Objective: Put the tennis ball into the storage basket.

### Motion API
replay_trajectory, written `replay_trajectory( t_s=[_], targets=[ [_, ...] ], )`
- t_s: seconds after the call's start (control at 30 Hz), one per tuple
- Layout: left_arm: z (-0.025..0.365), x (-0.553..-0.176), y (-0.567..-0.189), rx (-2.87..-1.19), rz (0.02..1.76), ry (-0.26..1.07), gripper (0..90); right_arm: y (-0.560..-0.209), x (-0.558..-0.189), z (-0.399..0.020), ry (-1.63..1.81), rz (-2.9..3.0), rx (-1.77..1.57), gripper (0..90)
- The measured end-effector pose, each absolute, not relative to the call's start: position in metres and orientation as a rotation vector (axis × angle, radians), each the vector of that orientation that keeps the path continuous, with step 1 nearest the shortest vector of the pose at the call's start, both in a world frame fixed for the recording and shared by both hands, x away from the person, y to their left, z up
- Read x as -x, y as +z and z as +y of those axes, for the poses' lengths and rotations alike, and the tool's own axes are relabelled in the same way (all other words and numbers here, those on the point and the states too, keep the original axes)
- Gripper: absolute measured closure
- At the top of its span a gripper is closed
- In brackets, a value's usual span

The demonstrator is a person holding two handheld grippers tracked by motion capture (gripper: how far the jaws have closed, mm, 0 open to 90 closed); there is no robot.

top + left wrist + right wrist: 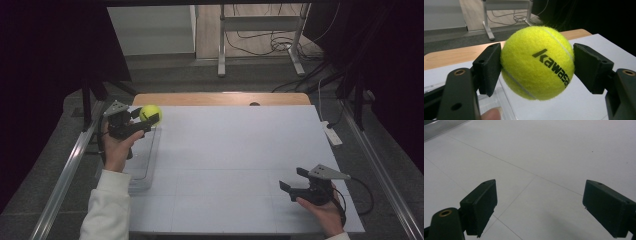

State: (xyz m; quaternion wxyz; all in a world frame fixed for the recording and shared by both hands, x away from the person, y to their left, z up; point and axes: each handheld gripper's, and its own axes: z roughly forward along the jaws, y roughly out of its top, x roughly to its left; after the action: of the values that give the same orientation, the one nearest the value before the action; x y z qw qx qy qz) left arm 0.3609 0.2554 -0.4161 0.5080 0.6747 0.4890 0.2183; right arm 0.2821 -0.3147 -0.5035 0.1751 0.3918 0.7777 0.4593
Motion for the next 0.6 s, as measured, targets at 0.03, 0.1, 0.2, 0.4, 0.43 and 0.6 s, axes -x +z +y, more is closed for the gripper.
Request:
replay_trajectory(
  t_s=[0.03, 0.1, 0.2, 0.4, 0.43, 0.6],
  targets=[
    [0.256, -0.361, -0.416, -1.625, 1.181, 0.527, 27.0, -0.503, -0.282, -0.314, 1.298, 2.204, -1.11, 12.3],
    [0.258, -0.361, -0.416, -1.624, 1.187, 0.533, 27.0, -0.503, -0.282, -0.314, 1.301, 2.204, -1.111, 12.3],
    [0.259, -0.362, -0.418, -1.629, 1.201, 0.549, 27.0, -0.503, -0.282, -0.315, 1.303, 2.204, -1.109, 12.3],
    [0.264, -0.366, -0.424, -1.631, 1.237, 0.551, 27.0, -0.503, -0.282, -0.315, 1.306, 2.203, -1.11, 12.3],
    [0.266, -0.367, -0.426, -1.629, 1.245, 0.549, 27.0, -0.503, -0.282, -0.315, 1.306, 2.203, -1.11, 12.3],
    [0.27, -0.369, -0.43, -1.627, 1.265, 0.545, 27.0, -0.503, -0.282, -0.315, 1.302, 2.204, -1.109, 12.3]
  ],
)
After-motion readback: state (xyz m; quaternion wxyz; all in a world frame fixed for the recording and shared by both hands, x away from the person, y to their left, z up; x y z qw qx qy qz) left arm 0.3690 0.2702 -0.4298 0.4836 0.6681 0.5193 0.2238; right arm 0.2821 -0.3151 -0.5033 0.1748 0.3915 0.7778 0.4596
